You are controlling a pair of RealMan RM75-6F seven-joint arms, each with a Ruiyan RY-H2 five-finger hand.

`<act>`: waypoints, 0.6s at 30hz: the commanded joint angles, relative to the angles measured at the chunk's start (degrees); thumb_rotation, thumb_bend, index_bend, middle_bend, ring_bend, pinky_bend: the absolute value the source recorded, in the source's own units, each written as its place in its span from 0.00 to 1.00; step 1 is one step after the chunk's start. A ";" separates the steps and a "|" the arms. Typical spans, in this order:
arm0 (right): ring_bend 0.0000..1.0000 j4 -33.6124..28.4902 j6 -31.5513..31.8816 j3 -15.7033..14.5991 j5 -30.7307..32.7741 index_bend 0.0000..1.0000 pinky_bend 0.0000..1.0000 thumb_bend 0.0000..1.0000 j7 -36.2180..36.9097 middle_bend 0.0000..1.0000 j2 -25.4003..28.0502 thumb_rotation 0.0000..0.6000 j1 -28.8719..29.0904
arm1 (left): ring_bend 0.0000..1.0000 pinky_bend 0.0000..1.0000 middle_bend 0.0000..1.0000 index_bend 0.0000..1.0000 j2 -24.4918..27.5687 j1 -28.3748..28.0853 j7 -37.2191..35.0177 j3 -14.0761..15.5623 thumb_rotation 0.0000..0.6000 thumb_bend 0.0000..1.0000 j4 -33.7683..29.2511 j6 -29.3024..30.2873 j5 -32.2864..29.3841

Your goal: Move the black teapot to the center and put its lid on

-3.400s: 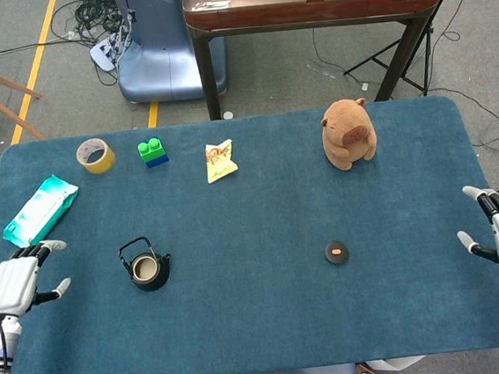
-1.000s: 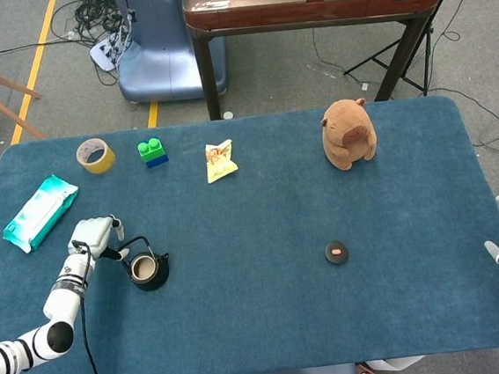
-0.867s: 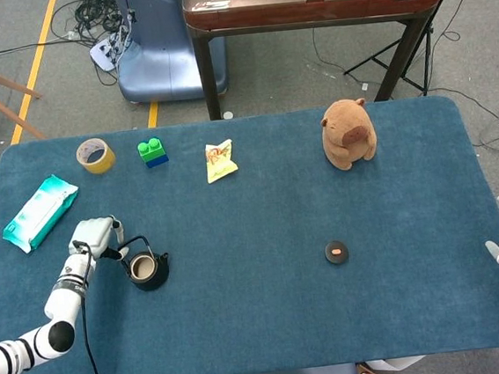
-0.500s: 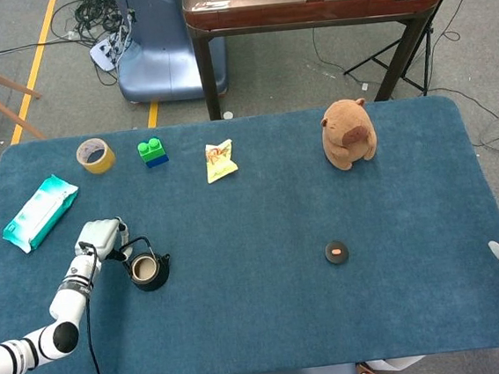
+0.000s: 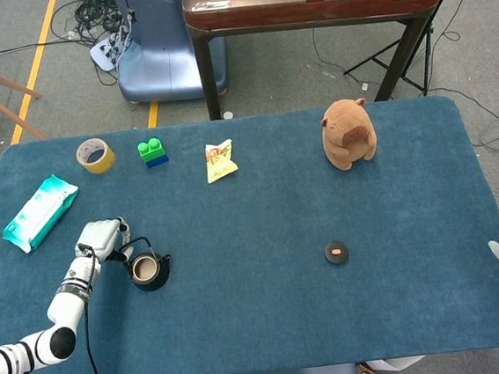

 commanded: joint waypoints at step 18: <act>0.32 -1.40 -0.15 -0.05 -1.24 0.27 0.36 0.16 -1.17 0.35 0.35 1.00 0.56 | 0.26 0.21 0.31 0.67 7.14 3.57 -12.25 -5.00 1.00 0.53 -11.06 4.71 15.48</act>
